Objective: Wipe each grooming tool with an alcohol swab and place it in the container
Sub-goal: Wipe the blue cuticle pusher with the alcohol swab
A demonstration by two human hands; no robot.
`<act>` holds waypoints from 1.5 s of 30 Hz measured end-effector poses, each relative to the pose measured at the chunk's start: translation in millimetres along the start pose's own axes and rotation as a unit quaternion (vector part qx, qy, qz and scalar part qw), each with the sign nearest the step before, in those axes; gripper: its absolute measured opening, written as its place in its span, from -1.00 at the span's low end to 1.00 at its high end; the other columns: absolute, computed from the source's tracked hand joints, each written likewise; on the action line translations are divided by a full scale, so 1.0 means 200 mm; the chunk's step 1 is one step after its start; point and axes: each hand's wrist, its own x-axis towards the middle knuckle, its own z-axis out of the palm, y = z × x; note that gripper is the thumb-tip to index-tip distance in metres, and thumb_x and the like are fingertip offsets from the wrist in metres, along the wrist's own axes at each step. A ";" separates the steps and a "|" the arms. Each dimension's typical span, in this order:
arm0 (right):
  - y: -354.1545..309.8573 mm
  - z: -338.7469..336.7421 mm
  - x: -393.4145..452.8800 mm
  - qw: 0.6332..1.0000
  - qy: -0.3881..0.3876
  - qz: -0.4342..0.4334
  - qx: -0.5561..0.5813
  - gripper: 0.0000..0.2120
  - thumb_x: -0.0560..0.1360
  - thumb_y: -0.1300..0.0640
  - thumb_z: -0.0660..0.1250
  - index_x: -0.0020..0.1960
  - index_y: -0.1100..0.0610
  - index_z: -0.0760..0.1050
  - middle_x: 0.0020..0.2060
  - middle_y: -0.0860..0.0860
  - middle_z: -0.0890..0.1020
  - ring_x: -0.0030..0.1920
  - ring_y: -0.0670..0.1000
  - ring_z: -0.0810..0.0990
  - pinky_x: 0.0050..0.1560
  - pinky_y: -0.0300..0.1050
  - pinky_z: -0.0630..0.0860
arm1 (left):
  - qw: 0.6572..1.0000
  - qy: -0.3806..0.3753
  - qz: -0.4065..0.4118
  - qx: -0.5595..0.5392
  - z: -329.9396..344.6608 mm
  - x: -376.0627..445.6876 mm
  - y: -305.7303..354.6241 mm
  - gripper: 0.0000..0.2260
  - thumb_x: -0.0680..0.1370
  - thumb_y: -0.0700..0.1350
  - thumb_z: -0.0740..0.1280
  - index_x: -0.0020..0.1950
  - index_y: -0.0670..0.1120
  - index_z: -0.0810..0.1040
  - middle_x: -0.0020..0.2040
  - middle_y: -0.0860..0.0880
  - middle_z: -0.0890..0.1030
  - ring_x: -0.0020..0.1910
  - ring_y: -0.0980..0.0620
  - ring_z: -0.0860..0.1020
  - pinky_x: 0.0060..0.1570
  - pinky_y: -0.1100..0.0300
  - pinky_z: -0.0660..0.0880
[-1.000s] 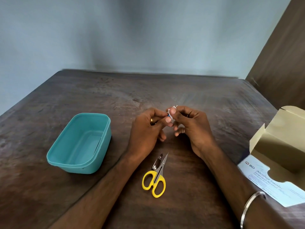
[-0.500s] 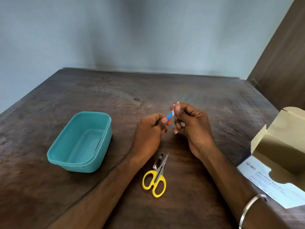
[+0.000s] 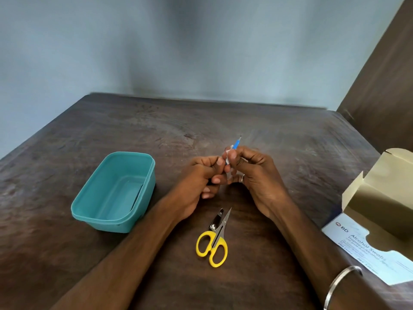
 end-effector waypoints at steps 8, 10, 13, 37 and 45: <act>0.01 -0.01 0.03 0.978 0.100 -0.132 -0.130 -0.90 0.52 0.17 0.43 -0.09 0.03 0.72 -0.21 0.10 0.62 -0.19 0.03 0.59 -0.18 -0.03 0.52 | 0.983 0.123 0.099 0.092 0.06 0.02 -0.02 -0.79 0.67 -0.04 0.19 0.15 -0.08 0.56 -0.08 -0.02 0.69 -0.16 -0.02 0.66 -0.31 0.10 0.58; 0.02 -0.02 0.03 0.968 0.107 -0.144 -0.177 -0.90 0.50 0.14 0.45 -0.06 -0.02 0.72 -0.21 0.01 0.62 -0.13 -0.03 0.58 -0.14 -0.06 0.53 | 0.944 0.198 0.171 0.200 0.05 0.03 -0.04 -0.78 0.66 0.02 0.21 0.13 -0.02 0.60 -0.01 0.07 0.68 0.01 0.14 0.64 -0.13 0.07 0.61; 0.02 -0.01 0.03 0.959 0.088 -0.162 -0.217 -0.90 0.48 0.16 0.46 -0.04 0.02 0.72 -0.24 0.00 0.59 -0.16 -0.15 0.51 -0.11 -0.28 0.44 | 0.906 0.258 0.242 0.232 0.05 0.02 -0.03 -0.80 0.60 0.06 0.29 0.07 0.01 0.64 -0.04 0.12 0.68 -0.02 0.21 0.62 -0.06 0.07 0.60; 0.02 0.01 0.01 0.965 0.023 -0.069 -0.251 -0.93 0.48 0.13 0.47 -0.07 0.01 0.71 -0.37 -0.05 0.67 -0.48 -0.10 0.50 -0.38 -0.20 0.48 | 0.842 0.315 0.330 0.290 0.04 0.02 -0.01 -0.91 0.53 -0.07 0.44 -0.07 -0.06 0.70 -0.17 0.08 0.67 -0.12 0.13 0.62 -0.11 0.21 0.53; 0.02 0.01 0.01 0.951 -0.003 -0.045 -0.305 -0.94 0.47 0.14 0.48 -0.07 0.04 0.71 -0.35 -0.02 0.67 -0.48 -0.21 0.51 -0.34 -0.33 0.46 | 0.884 0.319 0.259 0.222 0.03 0.04 -0.01 -0.96 0.53 -0.16 0.42 -0.07 -0.05 0.67 -0.16 0.15 0.65 -0.12 0.20 0.61 -0.09 0.08 0.58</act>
